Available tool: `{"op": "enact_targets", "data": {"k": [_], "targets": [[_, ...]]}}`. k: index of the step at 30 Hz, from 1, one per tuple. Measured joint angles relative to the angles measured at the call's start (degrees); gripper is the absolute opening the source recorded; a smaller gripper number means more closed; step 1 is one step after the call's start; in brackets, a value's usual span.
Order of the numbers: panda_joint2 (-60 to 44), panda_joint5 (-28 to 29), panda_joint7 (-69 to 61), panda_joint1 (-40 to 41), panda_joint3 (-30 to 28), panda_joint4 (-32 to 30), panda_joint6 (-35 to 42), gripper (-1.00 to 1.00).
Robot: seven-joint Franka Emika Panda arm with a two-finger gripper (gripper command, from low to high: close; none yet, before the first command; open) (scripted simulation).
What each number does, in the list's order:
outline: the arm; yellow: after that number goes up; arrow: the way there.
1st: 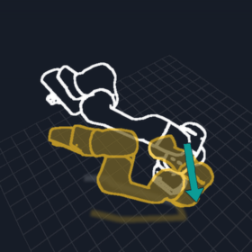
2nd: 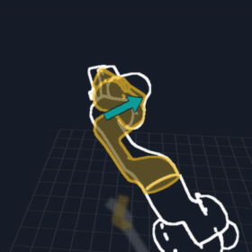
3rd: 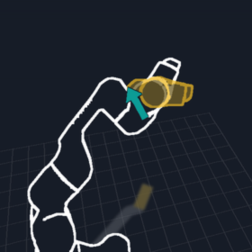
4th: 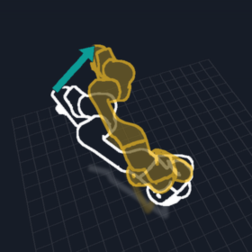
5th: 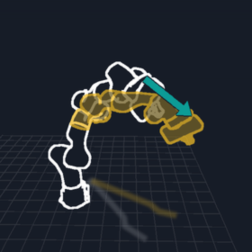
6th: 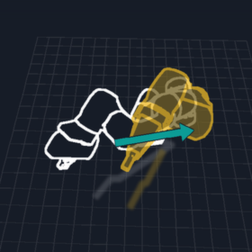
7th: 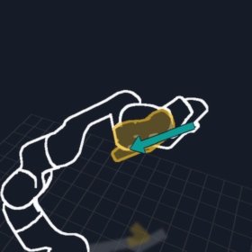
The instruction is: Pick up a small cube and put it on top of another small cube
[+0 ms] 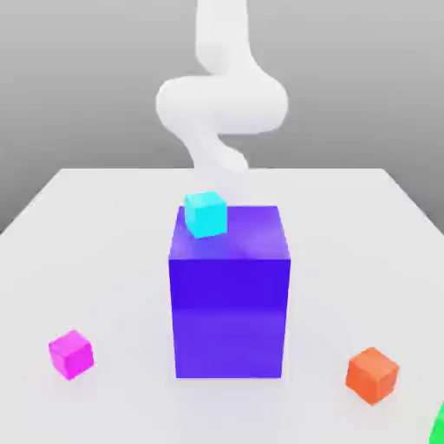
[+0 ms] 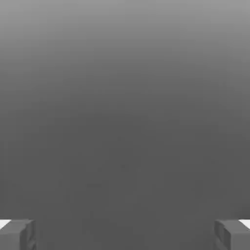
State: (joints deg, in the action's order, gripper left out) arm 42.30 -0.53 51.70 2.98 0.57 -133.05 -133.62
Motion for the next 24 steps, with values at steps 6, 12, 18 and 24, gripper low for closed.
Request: {"op": "enact_targets", "data": {"k": [6,12,18,24], "targets": [[-8.64,-1.02,14.55,7.21,1.58,-3.11,-4.49,0.00],[-17.05,-1.29,29.24,13.76,2.95,-6.13,-8.88,0.00],[-25.48,-0.80,44.45,19.68,3.76,-9.16,-13.27,0.00],[-33.93,0.28,60.09,24.53,3.39,-12.19,-17.66,0.00]]}}
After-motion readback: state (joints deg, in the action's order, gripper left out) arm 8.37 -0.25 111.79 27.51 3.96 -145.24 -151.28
